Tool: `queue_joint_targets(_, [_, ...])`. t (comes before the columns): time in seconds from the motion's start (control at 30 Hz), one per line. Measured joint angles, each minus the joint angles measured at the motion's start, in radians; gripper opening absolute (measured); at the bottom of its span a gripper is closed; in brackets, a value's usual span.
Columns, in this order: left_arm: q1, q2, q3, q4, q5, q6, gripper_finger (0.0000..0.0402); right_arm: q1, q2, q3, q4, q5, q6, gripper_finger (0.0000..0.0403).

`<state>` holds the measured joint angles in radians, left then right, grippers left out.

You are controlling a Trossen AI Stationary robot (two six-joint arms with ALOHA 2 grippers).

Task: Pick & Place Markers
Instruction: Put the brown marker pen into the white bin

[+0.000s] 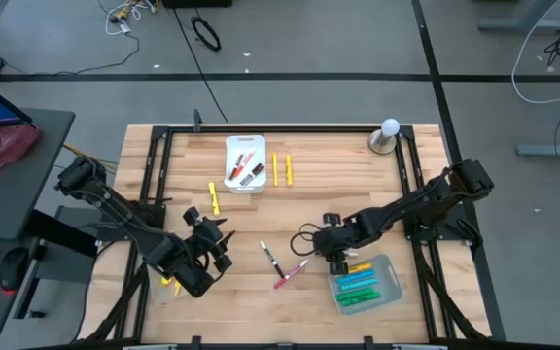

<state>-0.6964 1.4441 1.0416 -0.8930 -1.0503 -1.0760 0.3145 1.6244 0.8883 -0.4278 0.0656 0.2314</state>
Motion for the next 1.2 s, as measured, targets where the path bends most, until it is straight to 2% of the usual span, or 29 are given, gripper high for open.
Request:
queue_joint_targets(0.17, [0.000,0.000,0.000,0.001,0.000,-0.001,0.0188,-0.001,-0.053,0.077,-0.316,0.025,0.109,0.0147])
queue_joint_targets(0.33, [-0.002,0.002,0.000,0.002,0.000,-0.004,0.0188,0.004,-0.078,0.056,-0.553,-0.078,0.275,0.0100])
queue_joint_targets(0.5, [-0.002,0.002,-0.001,0.003,0.000,-0.004,0.0188,0.059,-0.078,0.013,-0.556,-0.249,0.355,0.0035])
queue_joint_targets(0.6, [-0.002,0.002,-0.001,0.003,0.000,-0.004,0.0188,0.104,-0.078,0.013,-0.554,-0.291,0.403,0.0006])
queue_joint_targets(0.93, [-0.002,0.002,-0.001,0.003,-0.003,-0.003,0.0188,0.238,-0.078,0.013,-0.563,-0.336,0.514,0.0013])
queue_joint_targets(1.03, [-0.002,0.002,-0.001,0.004,-0.004,-0.003,0.0188,0.259,-0.097,0.013,-0.565,-0.261,0.516,0.0006])
queue_joint_targets(1.2, [-0.001,0.002,-0.001,0.006,-0.030,-0.003,0.0188,0.237,-0.152,0.013,-0.511,0.042,0.520,0.0003])
